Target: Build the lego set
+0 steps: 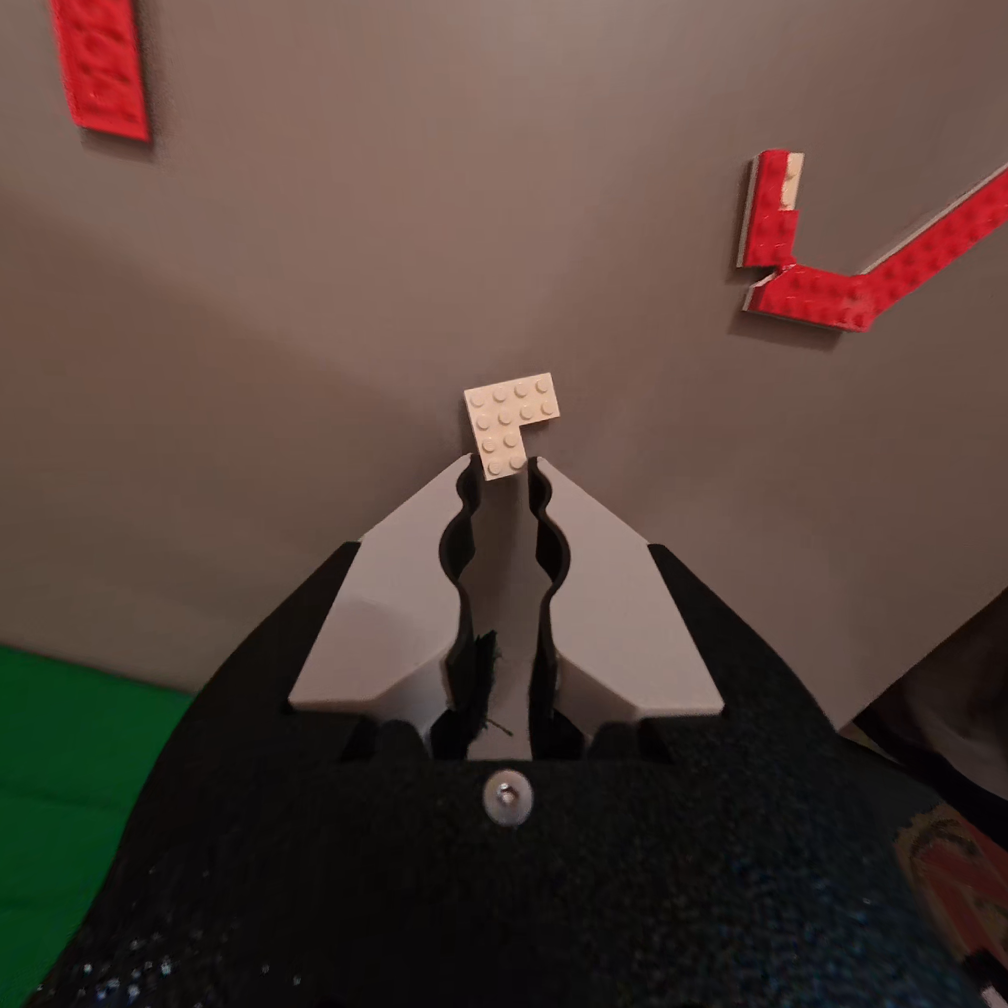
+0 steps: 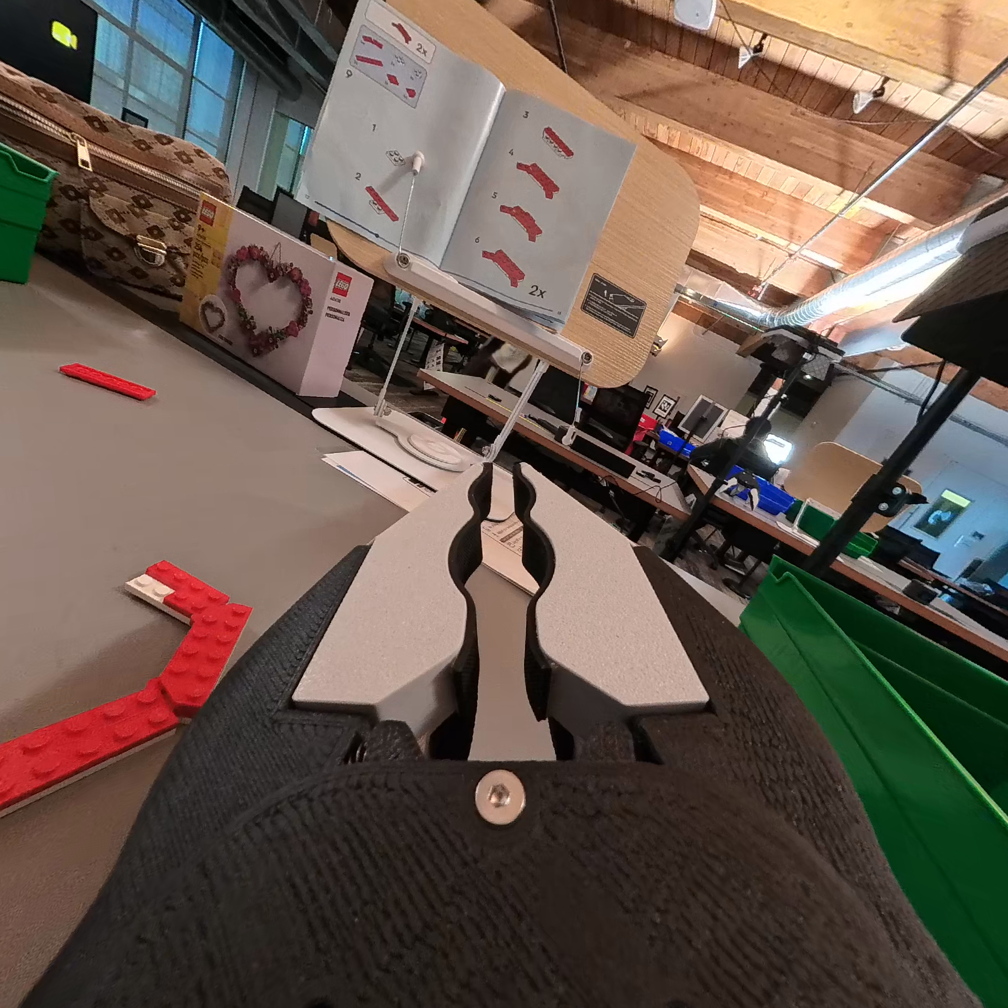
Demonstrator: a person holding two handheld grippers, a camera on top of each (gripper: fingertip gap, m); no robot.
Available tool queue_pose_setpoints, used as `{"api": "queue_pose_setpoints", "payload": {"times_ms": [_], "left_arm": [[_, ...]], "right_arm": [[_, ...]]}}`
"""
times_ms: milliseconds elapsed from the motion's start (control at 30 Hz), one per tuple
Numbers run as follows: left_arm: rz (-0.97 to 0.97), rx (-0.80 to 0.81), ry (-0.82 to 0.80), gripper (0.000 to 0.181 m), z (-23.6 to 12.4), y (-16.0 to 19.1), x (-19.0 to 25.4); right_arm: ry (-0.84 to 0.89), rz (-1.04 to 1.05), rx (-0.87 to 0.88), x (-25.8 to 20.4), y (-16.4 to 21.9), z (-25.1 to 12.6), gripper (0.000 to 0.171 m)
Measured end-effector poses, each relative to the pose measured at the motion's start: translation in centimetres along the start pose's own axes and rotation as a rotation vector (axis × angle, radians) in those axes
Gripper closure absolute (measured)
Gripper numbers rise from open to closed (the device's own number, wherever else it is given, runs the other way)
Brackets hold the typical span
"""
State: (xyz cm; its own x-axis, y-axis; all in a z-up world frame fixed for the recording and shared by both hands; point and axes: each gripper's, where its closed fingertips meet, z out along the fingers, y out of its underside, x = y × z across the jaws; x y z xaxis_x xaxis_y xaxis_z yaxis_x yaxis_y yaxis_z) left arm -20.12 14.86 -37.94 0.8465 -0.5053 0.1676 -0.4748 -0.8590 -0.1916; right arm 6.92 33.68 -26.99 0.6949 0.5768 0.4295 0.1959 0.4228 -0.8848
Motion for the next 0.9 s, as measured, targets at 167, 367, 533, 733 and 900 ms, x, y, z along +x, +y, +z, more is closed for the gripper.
{"api": "queue_pose_setpoints", "payload": {"times_ms": [167, 367, 533, 733, 900], "left_arm": [[-0.043, 0.003, -0.001, 0.126, 0.0, 0.0, 0.0], [-0.196, 0.277, -0.081, 0.121, -9.8, -1.2, -4.2], [-0.520, 0.419, -0.150, 0.127, -16.0, 3.2, -12.0], [-0.715, 0.323, -0.247, 0.139, -15.2, 10.6, -18.5], [-0.726, 0.223, -0.184, 0.142, -12.0, 13.4, -18.8]], "right_arm": [[-0.009, -0.003, 0.002, -0.2, 0.0, 0.0, 0.165], [-0.015, -0.003, 0.003, -0.3, -0.1, 0.0, 0.165], [-0.008, -0.005, -0.001, -0.2, 0.0, 0.0, 0.165], [-0.003, -0.023, -0.013, -0.2, 0.2, 0.1, 0.165], [-0.001, -0.038, -0.022, -0.3, 0.3, 0.2, 0.165]]}}
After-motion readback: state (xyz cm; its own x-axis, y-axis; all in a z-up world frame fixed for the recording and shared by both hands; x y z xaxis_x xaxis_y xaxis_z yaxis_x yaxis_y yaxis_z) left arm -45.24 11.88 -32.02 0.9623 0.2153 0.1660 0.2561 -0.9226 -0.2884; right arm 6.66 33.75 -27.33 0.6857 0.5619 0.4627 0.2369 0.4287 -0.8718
